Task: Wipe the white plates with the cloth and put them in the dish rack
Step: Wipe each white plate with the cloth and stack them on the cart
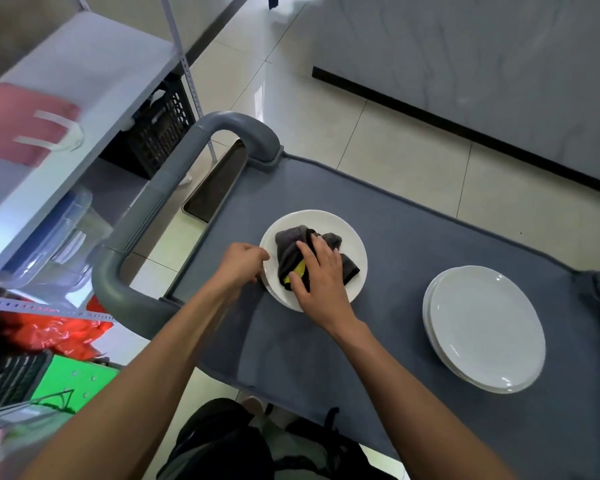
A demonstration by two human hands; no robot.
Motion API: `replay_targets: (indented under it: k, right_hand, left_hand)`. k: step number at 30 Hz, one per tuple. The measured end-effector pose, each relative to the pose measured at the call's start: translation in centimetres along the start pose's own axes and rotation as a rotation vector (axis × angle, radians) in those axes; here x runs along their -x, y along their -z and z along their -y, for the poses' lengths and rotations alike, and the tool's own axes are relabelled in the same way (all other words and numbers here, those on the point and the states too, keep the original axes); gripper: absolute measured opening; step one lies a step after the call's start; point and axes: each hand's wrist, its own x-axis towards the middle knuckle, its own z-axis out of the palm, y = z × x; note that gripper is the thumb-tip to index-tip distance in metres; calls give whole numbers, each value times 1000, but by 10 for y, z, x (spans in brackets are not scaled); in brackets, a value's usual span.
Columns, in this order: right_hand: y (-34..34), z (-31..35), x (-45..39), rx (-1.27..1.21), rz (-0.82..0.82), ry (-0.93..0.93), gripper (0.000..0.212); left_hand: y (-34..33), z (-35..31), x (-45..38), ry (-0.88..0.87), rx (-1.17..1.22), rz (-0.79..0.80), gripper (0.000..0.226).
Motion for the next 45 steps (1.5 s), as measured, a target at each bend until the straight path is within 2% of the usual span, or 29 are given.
replay_targets:
  k: [4, 8, 12, 21, 27, 32, 37, 41, 45]
  right_hand:
    - [-4, 2, 3, -59, -30, -16, 56]
    - [-7, 4, 2, -104, -52, -29, 54]
    - [-7, 4, 2, -117, -57, -42, 53]
    - [-2, 7, 4, -152, -101, -63, 53]
    - [2, 6, 9, -143, -98, -56, 53]
    - [4, 10, 11, -176, -121, -72, 55]
    - [10, 11, 12, -187, -123, -67, 56]
    - [14, 8, 11, -169, -132, -64, 57]
    - [14, 4, 18, -125, -121, -37, 59]
  left_hand:
    - [2, -4, 3, 41, 42, 37, 7]
    - [-1, 1, 4, 32, 102, 51, 22]
    - [-3, 2, 6, 2, 140, 5, 12]
    - [-8, -1, 8, -8, 214, 12, 11]
    - [-10, -4, 15, -6, 225, 144, 12]
    - [-9, -4, 20, -50, 212, 192, 16]
    - [-6, -3, 23, 0, 345, 350, 19]
    - [-4, -1, 26, 3, 345, 485, 32]
    - [-5, -3, 28, 4, 310, 538, 42]
